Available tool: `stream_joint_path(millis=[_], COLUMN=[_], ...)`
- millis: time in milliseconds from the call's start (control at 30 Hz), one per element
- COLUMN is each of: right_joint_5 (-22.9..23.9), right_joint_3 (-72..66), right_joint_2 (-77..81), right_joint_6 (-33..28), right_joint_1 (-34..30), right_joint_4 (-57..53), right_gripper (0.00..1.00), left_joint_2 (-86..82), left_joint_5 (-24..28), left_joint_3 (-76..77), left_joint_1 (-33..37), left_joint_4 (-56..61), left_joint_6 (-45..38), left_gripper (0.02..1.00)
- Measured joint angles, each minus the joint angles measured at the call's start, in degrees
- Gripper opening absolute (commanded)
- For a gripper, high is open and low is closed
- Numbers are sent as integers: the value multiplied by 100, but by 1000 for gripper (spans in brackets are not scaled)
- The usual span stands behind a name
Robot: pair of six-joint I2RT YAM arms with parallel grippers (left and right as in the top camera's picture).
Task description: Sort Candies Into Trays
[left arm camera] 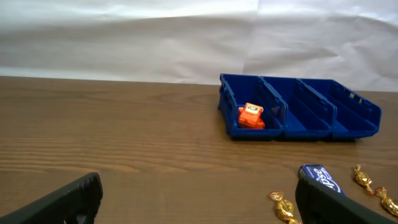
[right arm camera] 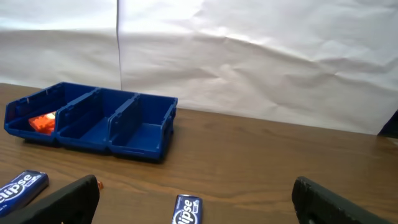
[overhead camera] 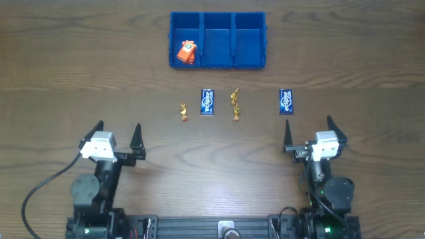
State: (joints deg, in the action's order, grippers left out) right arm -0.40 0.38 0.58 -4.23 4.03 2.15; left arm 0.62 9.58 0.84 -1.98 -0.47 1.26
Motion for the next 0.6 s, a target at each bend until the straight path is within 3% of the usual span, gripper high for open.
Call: stream_joint_path(millis=[100,233,433,600], right_joint_5=[2,2,4,24], right_joint_3=[2,380,2155,3838], right_joint_2=[0,22,706,2326], right_joint_6=[26,63,-17,-111], right_joint_1=[0,0,0,0], right_joint_4=[448,-39,-1099,-2100], right_gripper=[998,998,998,998], left_joint_2=[2,0,2,0], left_joint_5=[0,2,2,9], left_joint_3=[2,2,4,7], left_joint_1=[0,0,0,0], left_joint_4=[0,-4,-11,-13], left_joint_6=[0,0,-2,0], left_gripper=[998,998,998,998])
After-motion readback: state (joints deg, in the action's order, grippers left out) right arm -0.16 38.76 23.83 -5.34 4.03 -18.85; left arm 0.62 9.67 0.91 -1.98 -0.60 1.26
